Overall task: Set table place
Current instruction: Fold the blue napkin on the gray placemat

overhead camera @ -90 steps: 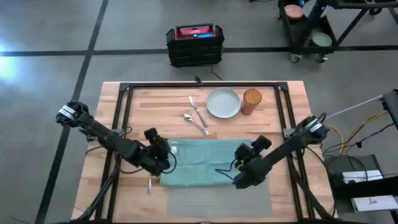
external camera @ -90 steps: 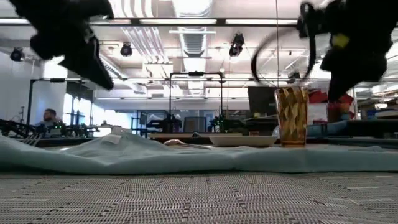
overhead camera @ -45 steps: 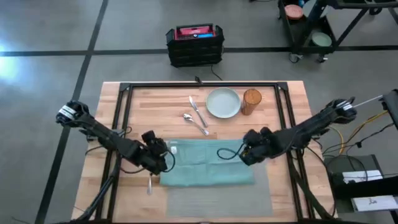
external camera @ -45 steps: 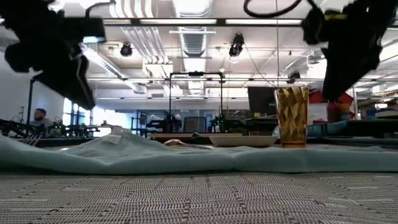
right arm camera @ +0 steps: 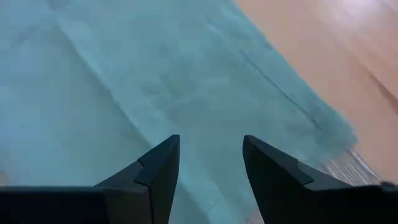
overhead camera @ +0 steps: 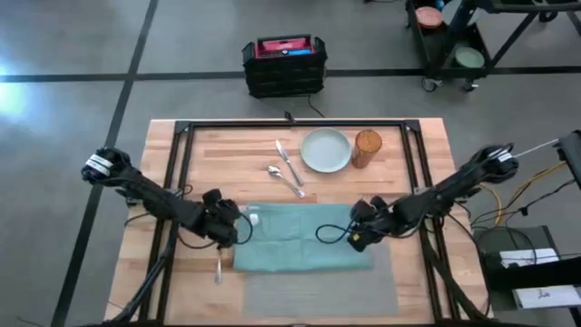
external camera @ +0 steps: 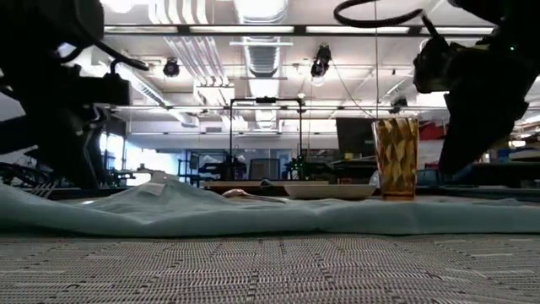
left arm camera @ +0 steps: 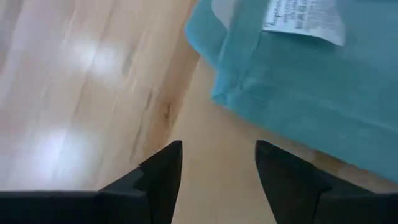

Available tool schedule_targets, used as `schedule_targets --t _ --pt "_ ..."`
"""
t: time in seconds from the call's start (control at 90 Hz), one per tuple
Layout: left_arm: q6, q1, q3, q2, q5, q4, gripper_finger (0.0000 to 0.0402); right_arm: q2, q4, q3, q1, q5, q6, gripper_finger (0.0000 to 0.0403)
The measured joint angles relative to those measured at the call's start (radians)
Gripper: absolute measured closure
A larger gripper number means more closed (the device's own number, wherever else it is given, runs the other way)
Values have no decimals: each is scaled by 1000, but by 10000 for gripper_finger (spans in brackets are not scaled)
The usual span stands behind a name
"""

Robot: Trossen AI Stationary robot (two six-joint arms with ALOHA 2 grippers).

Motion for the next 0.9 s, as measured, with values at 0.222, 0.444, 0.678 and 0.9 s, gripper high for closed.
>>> schedule_targets --t 0.222,0.444,0.678,0.9 --pt "161 48 -39 13 1 158 200 68 52 0 0 4 -48 253" --pt "179 56 12 6 0 163 197 103 52 -4 0 13 -61 263" --pt "182 56 45 5 1 149 215 117 52 -4 -2 31 -97 275" --pt "190 56 60 5 20 144 233 117 56 -4 -2 31 -96 286"
